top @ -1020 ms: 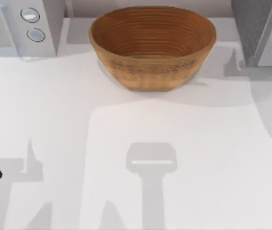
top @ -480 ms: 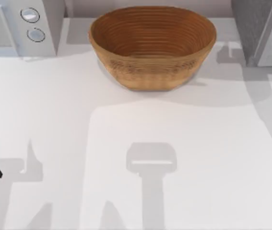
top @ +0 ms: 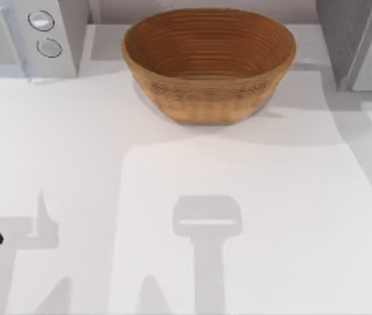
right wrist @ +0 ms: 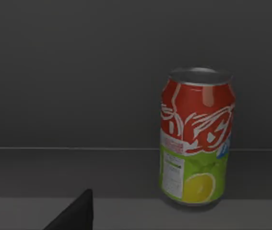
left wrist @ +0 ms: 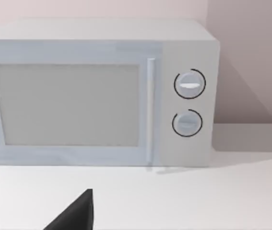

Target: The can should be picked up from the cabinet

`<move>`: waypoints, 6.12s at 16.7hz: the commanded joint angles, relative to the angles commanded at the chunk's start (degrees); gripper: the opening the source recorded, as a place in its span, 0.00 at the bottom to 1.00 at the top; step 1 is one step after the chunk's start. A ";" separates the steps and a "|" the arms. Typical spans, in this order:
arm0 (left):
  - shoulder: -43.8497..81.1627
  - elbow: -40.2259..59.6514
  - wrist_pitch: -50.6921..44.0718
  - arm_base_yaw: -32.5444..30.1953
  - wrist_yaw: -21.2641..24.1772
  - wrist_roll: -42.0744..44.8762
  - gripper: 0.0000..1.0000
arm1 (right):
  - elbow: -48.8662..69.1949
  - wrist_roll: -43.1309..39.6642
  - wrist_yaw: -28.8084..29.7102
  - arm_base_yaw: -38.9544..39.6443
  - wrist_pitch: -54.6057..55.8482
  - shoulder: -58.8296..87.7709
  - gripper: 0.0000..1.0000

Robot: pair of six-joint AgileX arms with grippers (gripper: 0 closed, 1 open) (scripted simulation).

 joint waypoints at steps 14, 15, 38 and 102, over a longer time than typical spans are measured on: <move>0.00 0.00 0.00 0.00 0.00 0.00 1.00 | 8.63 -0.05 -0.61 -1.09 3.49 11.76 1.00; 0.00 0.00 0.00 0.00 0.00 0.00 1.00 | 10.58 -0.05 -0.81 -1.32 3.23 13.47 1.00; 0.00 0.00 0.00 0.00 0.00 0.00 1.00 | 17.87 -0.07 -1.62 -2.22 2.28 19.80 0.00; 0.00 0.00 0.00 0.00 0.00 0.00 1.00 | -101.02 -0.66 -13.38 -10.90 21.95 -78.73 0.00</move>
